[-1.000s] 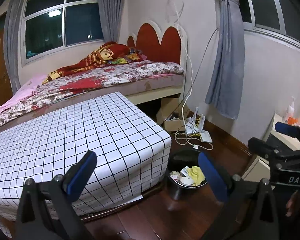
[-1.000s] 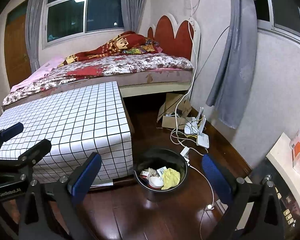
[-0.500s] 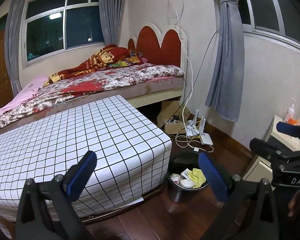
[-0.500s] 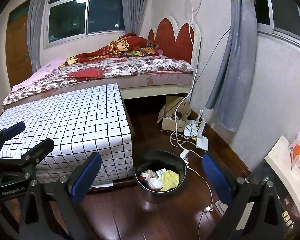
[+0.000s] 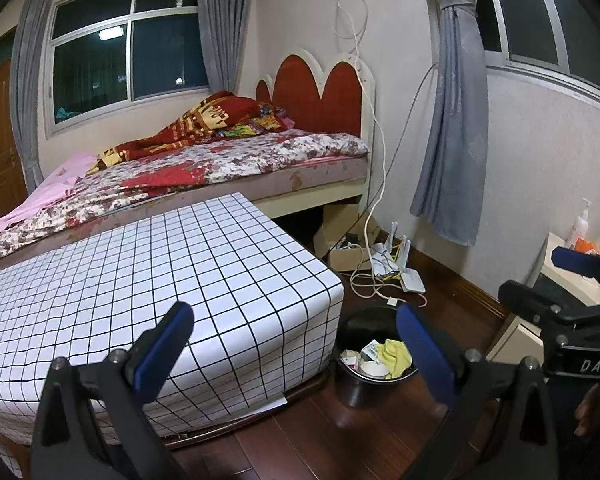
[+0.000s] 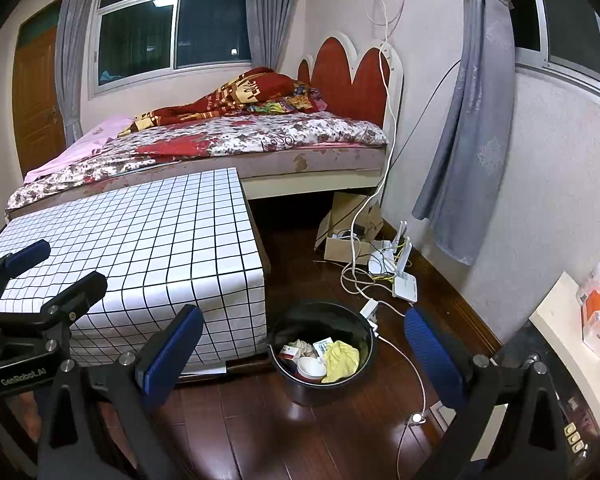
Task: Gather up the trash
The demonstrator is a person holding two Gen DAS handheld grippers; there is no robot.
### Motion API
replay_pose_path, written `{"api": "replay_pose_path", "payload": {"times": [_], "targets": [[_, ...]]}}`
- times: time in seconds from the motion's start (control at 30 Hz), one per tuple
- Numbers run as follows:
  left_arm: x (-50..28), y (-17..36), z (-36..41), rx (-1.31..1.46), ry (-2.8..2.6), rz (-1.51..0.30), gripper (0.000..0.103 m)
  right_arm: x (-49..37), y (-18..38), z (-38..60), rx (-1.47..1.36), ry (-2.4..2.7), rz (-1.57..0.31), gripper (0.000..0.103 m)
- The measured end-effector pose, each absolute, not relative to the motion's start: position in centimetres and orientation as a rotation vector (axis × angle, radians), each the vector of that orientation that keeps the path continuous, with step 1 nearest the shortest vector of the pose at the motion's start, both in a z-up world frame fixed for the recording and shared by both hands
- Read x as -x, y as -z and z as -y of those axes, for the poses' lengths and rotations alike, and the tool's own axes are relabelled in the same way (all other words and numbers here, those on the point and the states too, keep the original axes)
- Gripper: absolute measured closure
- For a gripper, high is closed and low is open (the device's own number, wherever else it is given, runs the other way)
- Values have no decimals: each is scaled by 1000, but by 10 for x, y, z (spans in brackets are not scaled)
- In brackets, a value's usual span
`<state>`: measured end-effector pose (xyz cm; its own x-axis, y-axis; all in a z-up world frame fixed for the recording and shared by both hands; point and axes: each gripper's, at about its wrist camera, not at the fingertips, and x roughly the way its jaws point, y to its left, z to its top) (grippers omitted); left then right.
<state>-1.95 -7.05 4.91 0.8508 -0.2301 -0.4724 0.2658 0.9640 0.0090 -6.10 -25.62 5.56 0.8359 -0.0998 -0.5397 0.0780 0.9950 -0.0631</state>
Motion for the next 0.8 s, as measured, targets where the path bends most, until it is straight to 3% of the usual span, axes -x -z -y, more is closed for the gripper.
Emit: {"api": "replay_pose_path", "payload": {"times": [0.8], "targets": [[17,-52,73,-80,262,-480,1,59,-56,257,41,92,-574,1]]}}
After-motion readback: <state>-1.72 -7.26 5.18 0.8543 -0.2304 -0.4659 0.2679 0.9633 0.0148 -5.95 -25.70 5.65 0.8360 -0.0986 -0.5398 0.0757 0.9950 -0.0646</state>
